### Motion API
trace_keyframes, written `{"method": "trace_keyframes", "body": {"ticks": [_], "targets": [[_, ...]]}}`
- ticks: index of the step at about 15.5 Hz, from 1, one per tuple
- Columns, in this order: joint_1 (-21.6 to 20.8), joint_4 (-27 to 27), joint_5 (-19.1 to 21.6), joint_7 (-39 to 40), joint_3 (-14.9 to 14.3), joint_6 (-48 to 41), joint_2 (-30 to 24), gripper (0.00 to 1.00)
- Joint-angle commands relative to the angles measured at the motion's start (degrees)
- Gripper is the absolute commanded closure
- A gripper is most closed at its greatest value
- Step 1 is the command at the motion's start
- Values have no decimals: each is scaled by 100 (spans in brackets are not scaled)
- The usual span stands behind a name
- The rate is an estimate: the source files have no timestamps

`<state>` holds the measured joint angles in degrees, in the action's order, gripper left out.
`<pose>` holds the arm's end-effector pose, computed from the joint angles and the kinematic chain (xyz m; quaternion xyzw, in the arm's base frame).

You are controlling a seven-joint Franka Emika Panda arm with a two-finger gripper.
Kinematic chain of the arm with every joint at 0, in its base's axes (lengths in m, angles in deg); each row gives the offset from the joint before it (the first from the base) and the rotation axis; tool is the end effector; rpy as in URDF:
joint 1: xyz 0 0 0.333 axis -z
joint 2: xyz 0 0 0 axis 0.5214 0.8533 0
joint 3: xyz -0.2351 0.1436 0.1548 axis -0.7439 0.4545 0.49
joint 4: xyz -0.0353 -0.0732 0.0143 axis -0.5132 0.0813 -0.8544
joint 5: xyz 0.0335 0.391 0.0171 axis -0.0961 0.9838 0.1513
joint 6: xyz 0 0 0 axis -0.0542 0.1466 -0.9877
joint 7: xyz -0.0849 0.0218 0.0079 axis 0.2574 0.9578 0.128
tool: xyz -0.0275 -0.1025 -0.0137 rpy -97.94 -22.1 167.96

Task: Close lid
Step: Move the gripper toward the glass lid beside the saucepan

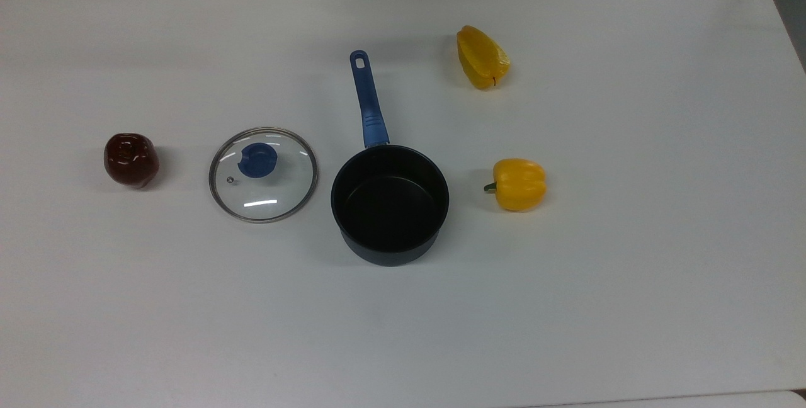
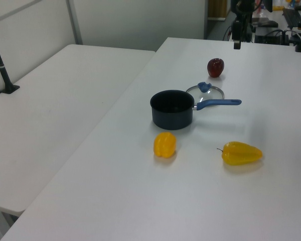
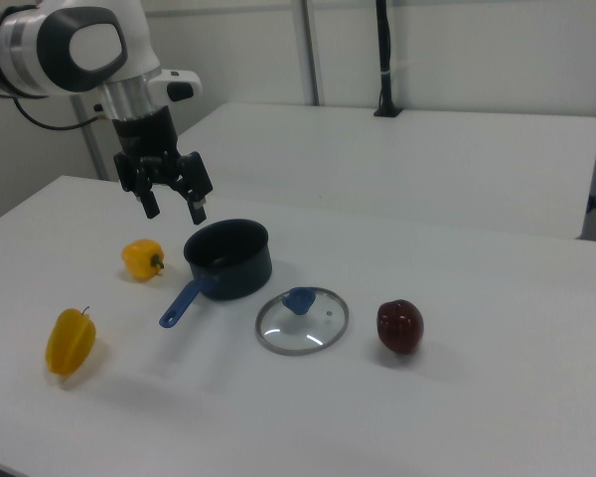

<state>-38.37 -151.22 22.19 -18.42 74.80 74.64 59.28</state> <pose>0.5512 0.0204 0.5833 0.9985 0.0211 -0.0076 0.0492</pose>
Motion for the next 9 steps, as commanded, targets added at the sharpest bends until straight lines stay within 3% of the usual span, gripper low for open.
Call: {"method": "trace_keyframes", "body": {"ticks": [1,9], "targets": [[-1,-34,19,-18,-90,52,-38,0],[192,-52,36,79,-107,332,32,0]]}}
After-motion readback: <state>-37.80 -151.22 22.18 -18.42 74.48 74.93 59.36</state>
